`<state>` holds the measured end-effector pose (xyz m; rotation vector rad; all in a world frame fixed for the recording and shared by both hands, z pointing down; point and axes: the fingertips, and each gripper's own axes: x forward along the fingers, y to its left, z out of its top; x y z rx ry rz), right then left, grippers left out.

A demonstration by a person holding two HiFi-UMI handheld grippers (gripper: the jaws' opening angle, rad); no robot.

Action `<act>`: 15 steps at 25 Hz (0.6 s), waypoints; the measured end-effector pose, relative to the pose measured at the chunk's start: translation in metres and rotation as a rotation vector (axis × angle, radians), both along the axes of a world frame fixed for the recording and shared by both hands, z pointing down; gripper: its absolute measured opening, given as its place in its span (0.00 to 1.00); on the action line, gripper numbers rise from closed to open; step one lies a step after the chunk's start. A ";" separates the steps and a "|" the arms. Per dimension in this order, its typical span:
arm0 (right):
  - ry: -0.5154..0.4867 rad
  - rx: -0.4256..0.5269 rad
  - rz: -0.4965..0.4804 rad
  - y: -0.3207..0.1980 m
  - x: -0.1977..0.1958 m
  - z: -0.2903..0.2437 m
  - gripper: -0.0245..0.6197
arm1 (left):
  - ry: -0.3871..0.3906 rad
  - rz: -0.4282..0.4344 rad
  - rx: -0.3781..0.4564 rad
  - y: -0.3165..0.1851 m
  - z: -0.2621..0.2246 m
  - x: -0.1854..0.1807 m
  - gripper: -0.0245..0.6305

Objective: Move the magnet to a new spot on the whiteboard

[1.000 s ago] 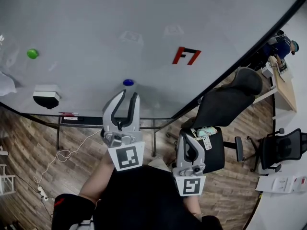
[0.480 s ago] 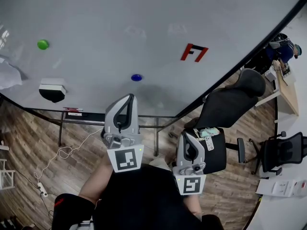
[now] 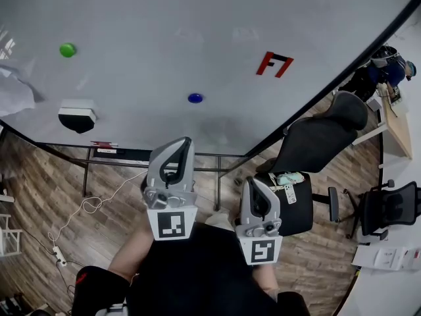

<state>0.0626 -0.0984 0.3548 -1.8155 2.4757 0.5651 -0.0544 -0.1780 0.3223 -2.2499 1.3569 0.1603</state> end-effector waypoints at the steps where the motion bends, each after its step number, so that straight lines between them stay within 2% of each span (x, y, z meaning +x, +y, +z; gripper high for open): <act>1: 0.001 0.000 -0.002 0.001 -0.001 0.000 0.04 | -0.002 0.001 -0.005 0.002 0.002 -0.001 0.04; 15: 0.018 0.003 -0.044 0.005 -0.019 0.000 0.04 | -0.004 0.053 -0.052 0.034 0.026 -0.017 0.04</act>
